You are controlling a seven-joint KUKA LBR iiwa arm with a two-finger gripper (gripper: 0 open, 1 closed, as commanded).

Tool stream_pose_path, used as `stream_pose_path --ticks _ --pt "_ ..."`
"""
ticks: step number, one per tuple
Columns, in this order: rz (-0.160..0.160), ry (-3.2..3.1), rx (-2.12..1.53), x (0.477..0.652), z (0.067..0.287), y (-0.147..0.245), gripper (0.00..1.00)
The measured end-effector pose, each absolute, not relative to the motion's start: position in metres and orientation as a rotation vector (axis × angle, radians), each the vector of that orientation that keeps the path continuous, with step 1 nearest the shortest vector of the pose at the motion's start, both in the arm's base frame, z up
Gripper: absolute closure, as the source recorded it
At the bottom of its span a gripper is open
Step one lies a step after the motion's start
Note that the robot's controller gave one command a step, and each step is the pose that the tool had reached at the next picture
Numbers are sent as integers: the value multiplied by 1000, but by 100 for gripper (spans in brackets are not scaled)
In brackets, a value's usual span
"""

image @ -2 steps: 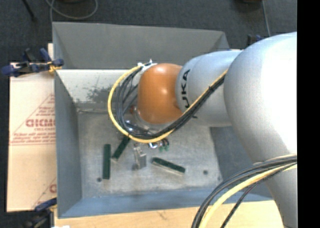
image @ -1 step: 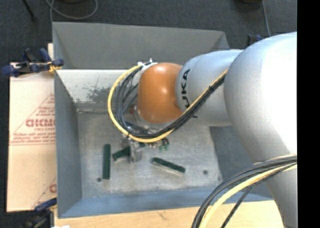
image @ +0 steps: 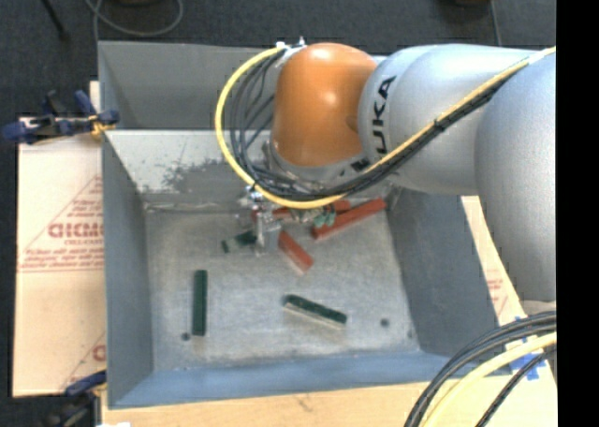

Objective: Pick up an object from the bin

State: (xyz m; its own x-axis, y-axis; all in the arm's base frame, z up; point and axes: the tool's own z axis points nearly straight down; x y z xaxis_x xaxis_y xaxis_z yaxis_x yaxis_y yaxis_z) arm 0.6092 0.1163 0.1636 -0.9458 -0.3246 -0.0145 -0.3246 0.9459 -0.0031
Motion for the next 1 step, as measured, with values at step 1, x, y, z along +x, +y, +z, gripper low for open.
stream_pose_path --ticks 1 --pt "-1 3065 -623 620 231 114 100"
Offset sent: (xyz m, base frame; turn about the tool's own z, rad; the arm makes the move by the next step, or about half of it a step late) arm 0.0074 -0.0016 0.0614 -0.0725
